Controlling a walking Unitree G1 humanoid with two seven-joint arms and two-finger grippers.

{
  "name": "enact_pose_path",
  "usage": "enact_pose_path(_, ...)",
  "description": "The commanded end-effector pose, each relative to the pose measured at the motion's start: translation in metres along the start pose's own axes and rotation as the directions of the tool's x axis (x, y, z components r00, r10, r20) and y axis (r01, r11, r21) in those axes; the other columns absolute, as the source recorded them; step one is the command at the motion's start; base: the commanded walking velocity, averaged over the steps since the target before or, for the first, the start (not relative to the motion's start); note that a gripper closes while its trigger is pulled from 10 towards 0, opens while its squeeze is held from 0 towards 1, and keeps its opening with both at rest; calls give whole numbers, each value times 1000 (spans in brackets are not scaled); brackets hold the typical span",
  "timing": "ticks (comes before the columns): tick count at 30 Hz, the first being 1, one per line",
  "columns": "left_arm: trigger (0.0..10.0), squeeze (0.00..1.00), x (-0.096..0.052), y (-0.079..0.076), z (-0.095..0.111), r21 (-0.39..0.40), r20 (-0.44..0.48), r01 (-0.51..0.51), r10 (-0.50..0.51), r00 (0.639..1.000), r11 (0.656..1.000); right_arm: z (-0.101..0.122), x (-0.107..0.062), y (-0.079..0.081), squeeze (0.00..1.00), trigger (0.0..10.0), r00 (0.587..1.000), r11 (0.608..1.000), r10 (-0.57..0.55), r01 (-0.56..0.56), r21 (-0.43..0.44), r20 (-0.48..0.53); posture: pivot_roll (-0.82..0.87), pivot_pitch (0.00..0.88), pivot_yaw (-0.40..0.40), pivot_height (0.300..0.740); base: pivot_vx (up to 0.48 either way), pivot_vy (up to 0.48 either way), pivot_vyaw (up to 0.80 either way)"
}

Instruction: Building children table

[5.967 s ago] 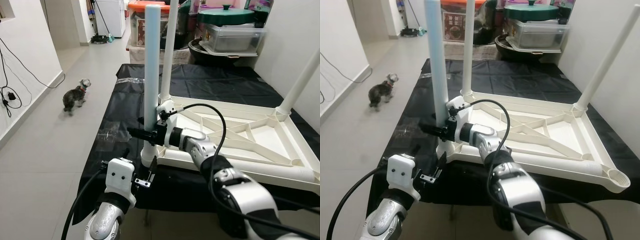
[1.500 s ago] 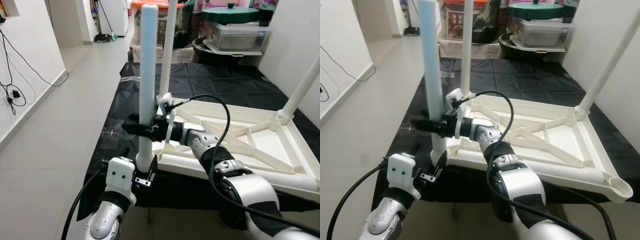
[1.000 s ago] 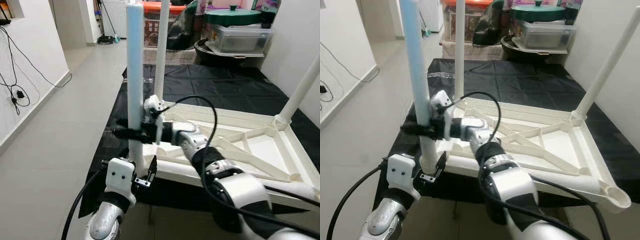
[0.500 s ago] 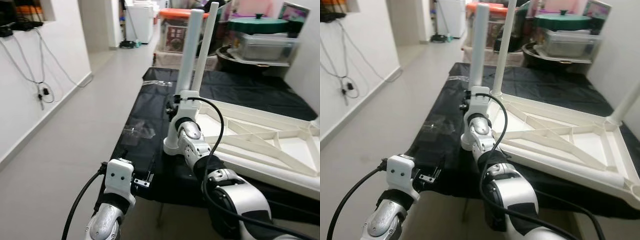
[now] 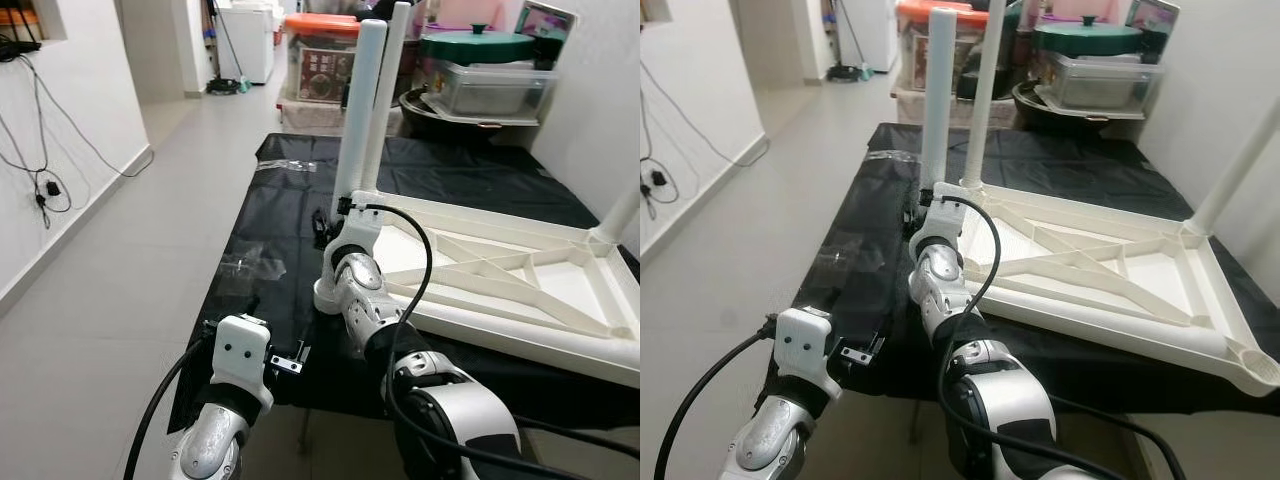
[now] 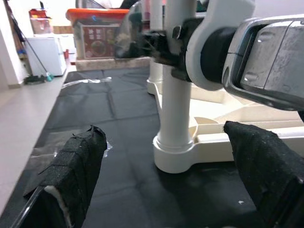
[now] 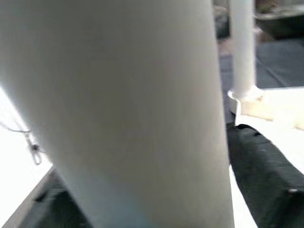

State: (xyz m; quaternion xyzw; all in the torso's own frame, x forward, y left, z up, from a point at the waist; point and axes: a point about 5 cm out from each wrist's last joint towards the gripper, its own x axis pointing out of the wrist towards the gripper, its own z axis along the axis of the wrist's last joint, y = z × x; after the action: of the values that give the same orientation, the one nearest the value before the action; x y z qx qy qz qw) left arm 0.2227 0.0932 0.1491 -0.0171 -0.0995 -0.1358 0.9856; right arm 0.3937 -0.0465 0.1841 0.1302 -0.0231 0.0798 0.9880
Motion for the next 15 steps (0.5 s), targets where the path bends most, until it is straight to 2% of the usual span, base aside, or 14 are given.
enact_pose_path(1, 10000, 0, -1, -1, -4, 1, -16, 4, -4, 1000, 1000, 8, 2, 2, 980, 10000, 999, 1000, 27, -26, -15, 36, -24, 0, -41, 740, 0, 0, 0)
enact_pose_path(2, 10000, 0, -1, -1, -3, 1, -16, 8, -8, 1000, 1000, 7, 1, 10, 0, 10000, 964, 964, 267, -267, 20, 11, -21, 0, -41, 740, 0, 0, 0)
enact_pose_path(3, 10000, 0, -1, -1, -3, 1, -16, 8, -8, 1000, 1000, 7, 1, 10, 0, 10000, 964, 964, 267, -267, 20, 11, -21, 0, -41, 740, 0, 0, 0)
enact_pose_path(4, 10000, 0, 0, -2, -4, 1, -16, 9, -9, 1000, 1000, 4, -1, 13, 0, 10000, 916, 915, 401, -400, 40, -25, -38, 0, -48, 740, 0, 0, 0)
enact_pose_path(5, 10000, 0, 0, -2, -4, 1, -16, 9, -9, 1000, 1000, 1, -3, 14, 0, 10000, 874, 875, 483, -480, 59, -47, -38, 0, -48, 740, 0, 0, 0)
enact_pose_path(6, 10000, 0, 0, -2, -4, 1, -16, 9, -9, 1000, 1000, 1, -3, 14, 0, 10000, 874, 875, 483, -480, 59, -47, -38, 0, -48, 740, 0, 0, 0)
enact_pose_path(7, 10000, 0, 0, -1, -4, 1, -16, 8, -8, 1000, 1000, -1, -6, 14, 0, 10000, 795, 800, 599, -595, 72, -91, -38, 0, -48, 740, 0, 0, 0)
enact_pose_path(8, 10000, 0, 0, -1, -4, 1, -16, 8, -8, 1000, 1000, -1, -6, 14, 0, 10000, 795, 800, 599, -595, 72, -91, -38, 0, -48, 740, 0, 0, 0)
enact_pose_path(10, 10000, 0, 0, 0, -4, 1, -15, 7, -7, 1000, 1000, -1, -10, 13, 0, 10000, 673, 688, 725, -719, 97, -147, -37, 0, -43, 740, 0, 0, 0)
enact_pose_path(11, 10000, 0, 0, 0, -4, 2, -16, 7, -7, 1000, 1000, 0, -11, 12, 0, 10000, 637, 656, 753, -748, 104, -165, -37, 0, -43, 740, 0, 0, 0)
enact_pose_path(14, 10000, 0, 0, 0, -4, 2, -17, 7, -7, 1000, 1000, 2, -9, 15, 0, 10000, 623, 646, 754, -760, 66, -205, -20, 0, -37, 740, 0, 0, 0)
enact_pose_path(15, 10000, 0, -1, 0, -4, 3, -19, 7, -7, 1000, 1000, 6, -11, 23, 0, 10000, 557, 581, 808, -807, 105, -195, -14, 0, -36, 740, 0, 0, 0)
